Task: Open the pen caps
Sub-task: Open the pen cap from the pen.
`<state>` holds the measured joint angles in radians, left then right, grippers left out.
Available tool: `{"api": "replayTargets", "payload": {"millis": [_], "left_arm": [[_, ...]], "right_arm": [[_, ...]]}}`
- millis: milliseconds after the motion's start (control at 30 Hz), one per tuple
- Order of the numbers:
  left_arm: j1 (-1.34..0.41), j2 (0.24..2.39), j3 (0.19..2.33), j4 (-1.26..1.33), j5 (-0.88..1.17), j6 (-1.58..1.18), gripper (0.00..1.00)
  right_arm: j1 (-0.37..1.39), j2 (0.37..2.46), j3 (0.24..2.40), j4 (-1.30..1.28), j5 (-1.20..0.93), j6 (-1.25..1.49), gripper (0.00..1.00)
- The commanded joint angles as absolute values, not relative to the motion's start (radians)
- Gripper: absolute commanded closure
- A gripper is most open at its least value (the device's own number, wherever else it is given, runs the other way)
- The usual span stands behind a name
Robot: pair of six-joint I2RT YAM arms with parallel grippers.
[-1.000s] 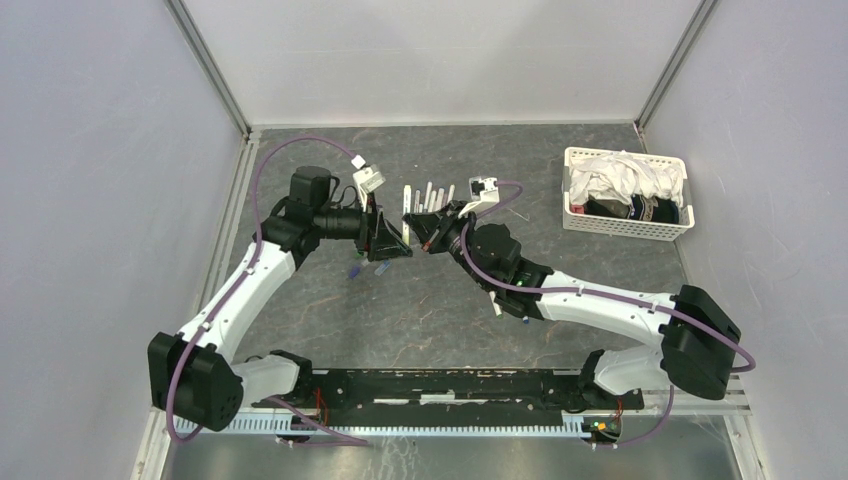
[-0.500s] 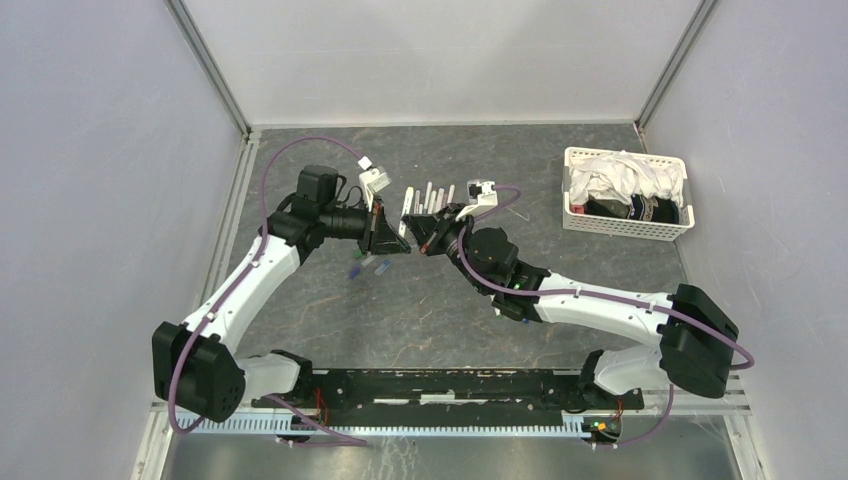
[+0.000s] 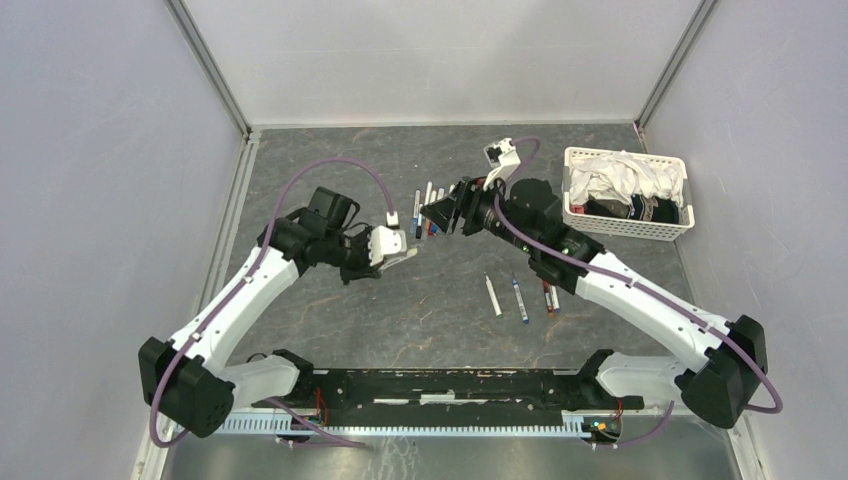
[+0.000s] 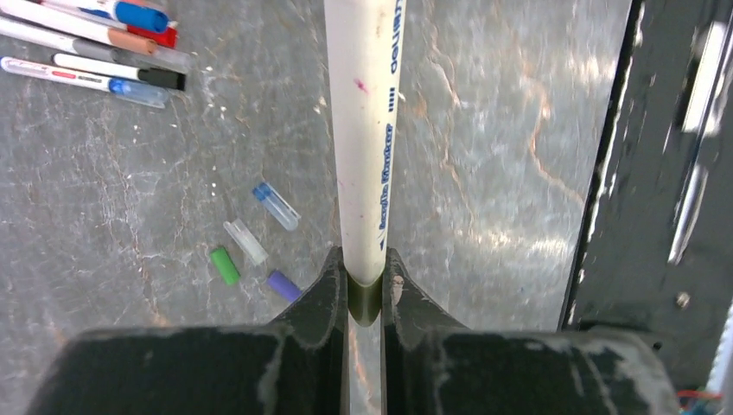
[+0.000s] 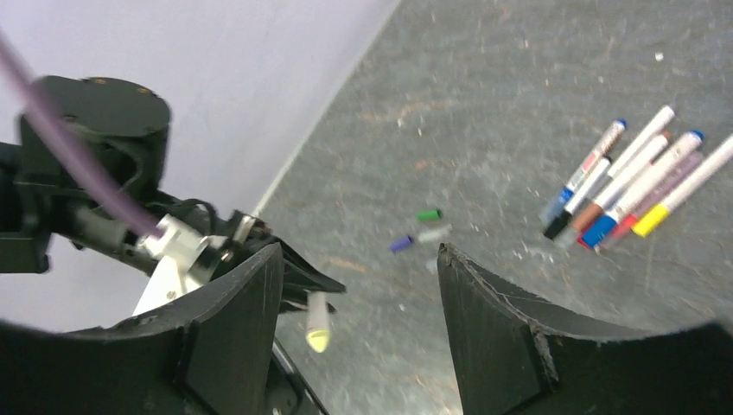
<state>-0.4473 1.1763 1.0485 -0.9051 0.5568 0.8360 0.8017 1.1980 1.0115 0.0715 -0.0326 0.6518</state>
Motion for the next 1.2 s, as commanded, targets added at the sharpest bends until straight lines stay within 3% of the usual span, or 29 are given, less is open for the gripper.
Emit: {"api": "replayTargets", "payload": {"millis": [0, 267, 900, 1000, 1167], "left_arm": [[-0.53, 1.106, 1.003, -0.986, 0.405, 1.089, 0.98], [-0.67, 1.107, 1.004, -1.038, 0.258, 1.142, 0.98], [-0.724, 1.14, 1.039, -0.985, 0.19, 1.142, 0.98], [-0.73, 1.14, 1.046, -0.985, 0.197, 1.141, 0.98], [-0.732, 1.134, 1.061, -0.984, 0.221, 1.129, 0.96]], "right_arm": [[0.748, 1.262, 1.108, -0.181, -0.352, 0.558, 0.29], [0.754, 1.429, 1.167, -0.238, -0.648, 0.535, 0.28], [0.904, 1.669, 1.172, -0.008, -0.773, 0.695, 0.37], [0.908, 1.701, 1.175, 0.074, -0.795, 0.742, 0.44], [0.904, 1.709, 1.139, 0.199, -0.818, 0.806, 0.81]]}}
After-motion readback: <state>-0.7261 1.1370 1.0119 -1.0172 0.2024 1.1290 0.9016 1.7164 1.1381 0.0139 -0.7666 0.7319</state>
